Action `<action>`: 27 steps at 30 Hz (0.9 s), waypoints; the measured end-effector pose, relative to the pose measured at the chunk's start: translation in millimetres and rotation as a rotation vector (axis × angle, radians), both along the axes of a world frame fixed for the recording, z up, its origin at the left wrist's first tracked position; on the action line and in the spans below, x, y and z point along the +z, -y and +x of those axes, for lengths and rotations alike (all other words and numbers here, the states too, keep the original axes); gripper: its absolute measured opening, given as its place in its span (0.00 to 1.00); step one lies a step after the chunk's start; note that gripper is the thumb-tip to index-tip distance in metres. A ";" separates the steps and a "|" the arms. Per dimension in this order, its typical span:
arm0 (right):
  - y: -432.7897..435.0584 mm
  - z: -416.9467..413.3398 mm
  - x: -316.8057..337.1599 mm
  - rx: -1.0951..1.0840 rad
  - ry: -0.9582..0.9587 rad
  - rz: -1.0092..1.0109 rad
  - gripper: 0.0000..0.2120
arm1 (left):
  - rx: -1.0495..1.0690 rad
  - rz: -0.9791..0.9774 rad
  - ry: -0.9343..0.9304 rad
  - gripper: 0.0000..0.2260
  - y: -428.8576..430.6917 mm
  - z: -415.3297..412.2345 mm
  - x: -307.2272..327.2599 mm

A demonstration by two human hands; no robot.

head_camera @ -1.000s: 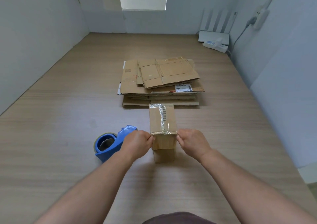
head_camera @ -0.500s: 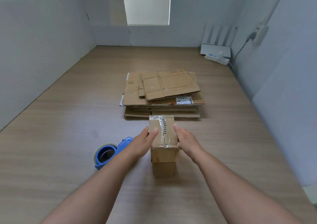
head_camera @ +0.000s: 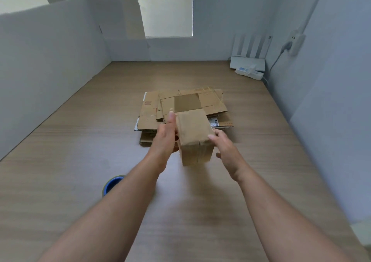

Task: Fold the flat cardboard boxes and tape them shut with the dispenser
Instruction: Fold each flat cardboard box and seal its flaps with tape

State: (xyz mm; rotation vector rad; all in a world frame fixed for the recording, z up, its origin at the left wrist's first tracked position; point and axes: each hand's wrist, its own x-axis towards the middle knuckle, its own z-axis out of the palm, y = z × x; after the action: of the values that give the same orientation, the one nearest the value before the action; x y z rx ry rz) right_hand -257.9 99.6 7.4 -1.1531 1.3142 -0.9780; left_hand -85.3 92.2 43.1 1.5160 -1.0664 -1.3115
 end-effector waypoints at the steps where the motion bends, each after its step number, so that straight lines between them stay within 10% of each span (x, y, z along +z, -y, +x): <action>1: -2.4 -2.7 -0.5 -0.003 0.045 0.014 0.16 | 0.027 -0.001 -0.025 0.36 -1.1 0.0 -2.5; 4: -3.2 -6.4 -14.7 -0.052 -0.050 0.093 0.31 | 0.022 0.094 0.021 0.30 -13.3 -1.6 -17.0; 18: -14.4 -7.4 -45.2 0.106 -0.470 0.123 0.24 | -0.084 0.288 0.540 0.20 -40.7 -29.6 -49.7; 20: -14.0 -8.5 -43.1 0.033 -0.510 0.034 0.11 | -0.016 0.266 0.502 0.11 -42.3 -27.9 -47.9; 27: -13.4 8.5 -4.4 -0.053 -0.485 -0.260 0.15 | 0.110 0.147 0.347 0.14 -57.7 -1.4 -12.9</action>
State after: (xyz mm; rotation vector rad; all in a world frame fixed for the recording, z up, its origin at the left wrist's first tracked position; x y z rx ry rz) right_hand -249.4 113.0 3.0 -1.6339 1.6368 -0.9618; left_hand -86.7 149.8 30.2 1.9360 -1.0984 -1.0939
